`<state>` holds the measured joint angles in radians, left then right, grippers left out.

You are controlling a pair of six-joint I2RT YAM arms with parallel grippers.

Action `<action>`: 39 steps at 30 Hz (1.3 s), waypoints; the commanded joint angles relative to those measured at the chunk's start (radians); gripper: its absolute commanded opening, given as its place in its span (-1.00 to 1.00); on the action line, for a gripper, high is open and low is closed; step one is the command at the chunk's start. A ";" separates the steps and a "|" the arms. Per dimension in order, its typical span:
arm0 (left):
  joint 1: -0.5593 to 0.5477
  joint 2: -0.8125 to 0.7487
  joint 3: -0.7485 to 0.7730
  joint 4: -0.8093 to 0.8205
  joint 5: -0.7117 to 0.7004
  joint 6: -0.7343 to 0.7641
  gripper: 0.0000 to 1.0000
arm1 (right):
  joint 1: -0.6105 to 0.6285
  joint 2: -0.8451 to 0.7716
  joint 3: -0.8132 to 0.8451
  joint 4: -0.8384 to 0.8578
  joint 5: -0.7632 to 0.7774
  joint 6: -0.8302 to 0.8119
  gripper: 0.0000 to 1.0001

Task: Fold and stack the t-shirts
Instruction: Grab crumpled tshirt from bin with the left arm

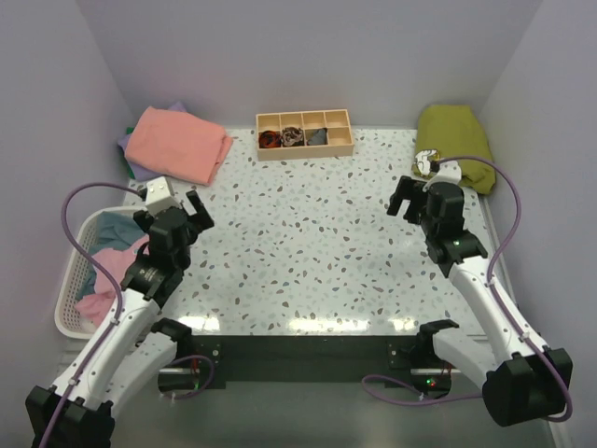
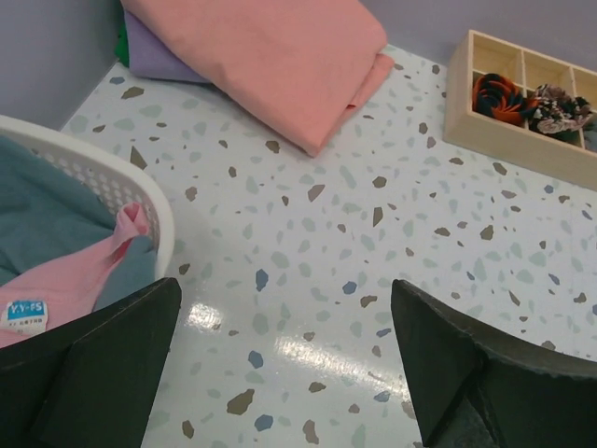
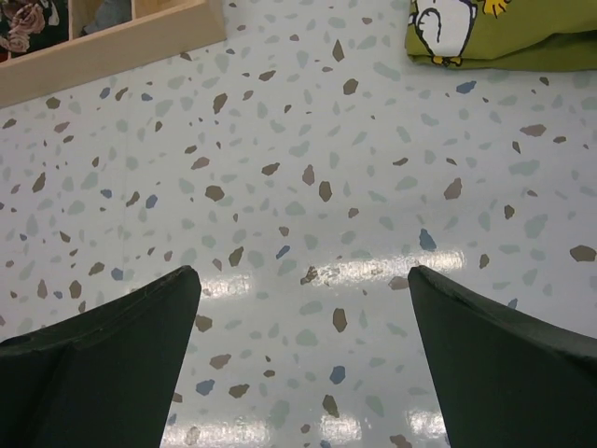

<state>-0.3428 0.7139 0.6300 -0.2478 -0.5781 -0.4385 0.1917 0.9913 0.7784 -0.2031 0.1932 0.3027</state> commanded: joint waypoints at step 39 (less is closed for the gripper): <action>0.399 0.096 0.019 -0.297 -0.060 -0.347 1.00 | 0.002 0.139 0.009 -0.084 0.002 0.147 0.97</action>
<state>-0.0353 0.8436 0.6483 -0.6823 -0.7887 -0.8982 0.1917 1.1042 0.7589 -0.3241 0.2485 0.4355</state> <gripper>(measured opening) 0.999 0.986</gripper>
